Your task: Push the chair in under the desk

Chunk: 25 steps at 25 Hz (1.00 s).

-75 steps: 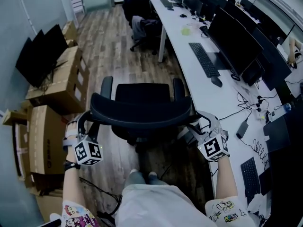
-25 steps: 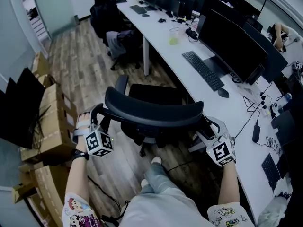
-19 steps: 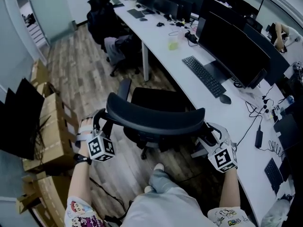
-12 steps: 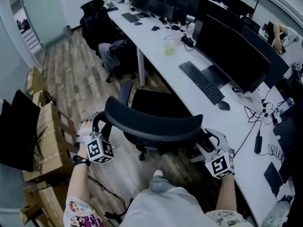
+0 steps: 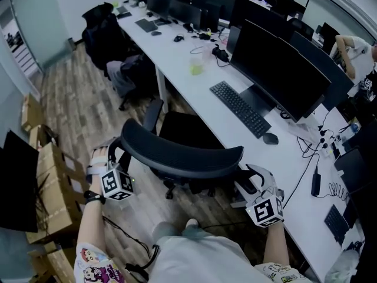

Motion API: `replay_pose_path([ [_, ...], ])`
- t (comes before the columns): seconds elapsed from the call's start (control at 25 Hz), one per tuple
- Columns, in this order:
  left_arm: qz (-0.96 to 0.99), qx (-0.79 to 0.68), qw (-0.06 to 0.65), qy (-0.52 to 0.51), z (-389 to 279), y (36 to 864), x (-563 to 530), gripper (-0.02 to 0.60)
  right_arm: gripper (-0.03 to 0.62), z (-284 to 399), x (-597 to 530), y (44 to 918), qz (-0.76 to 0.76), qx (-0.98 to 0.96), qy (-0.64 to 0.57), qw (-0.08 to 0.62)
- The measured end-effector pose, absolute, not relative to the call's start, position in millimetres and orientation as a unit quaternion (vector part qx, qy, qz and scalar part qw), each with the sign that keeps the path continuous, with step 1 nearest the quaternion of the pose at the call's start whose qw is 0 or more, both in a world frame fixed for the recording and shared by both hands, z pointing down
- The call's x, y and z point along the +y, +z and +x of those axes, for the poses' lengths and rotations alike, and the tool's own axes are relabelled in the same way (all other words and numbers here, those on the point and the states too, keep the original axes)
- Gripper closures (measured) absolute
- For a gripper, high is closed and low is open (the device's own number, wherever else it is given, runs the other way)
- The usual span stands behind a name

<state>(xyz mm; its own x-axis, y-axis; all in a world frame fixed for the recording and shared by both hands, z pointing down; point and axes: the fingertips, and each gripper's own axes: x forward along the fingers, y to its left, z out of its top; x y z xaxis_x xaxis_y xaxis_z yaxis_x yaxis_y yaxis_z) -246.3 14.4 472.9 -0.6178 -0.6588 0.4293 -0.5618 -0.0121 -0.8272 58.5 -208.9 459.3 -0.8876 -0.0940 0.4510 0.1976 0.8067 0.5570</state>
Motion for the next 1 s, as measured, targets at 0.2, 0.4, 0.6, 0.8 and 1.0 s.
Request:
replay_pose_path([
  [0.2, -0.451, 0.693, 0.064, -0.559, -268.9, 470.6, -9.0, 0.33, 0.356, 46.2, -217.2, 458.6, -0.01, -0.922, -0.303, 0.241],
  [0.4, -0.472, 0.682, 0.088, -0.551, -292.6, 470.0, -33.8, 0.331, 0.355, 31.7, -226.1, 458.2, 0.019, -0.921, -0.296, 0.253],
  [0.6, -0.498, 0.663, 0.111, -0.547, -324.1, 470.1, -59.0, 0.331, 0.355, 12.4, -229.6, 459.3, 0.057, -0.918, -0.285, 0.27],
  [0.8, -0.526, 0.639, 0.136, -0.544, -355.7, 471.2, -85.8, 0.331, 0.353, -7.7, -229.6, 462.7, 0.098, -0.915, -0.269, 0.285],
  [1.0, -0.549, 0.622, 0.158, -0.535, -380.8, 470.6, -110.0, 0.331, 0.353, -26.2, -231.1, 463.3, 0.127, -0.912, -0.256, 0.294],
])
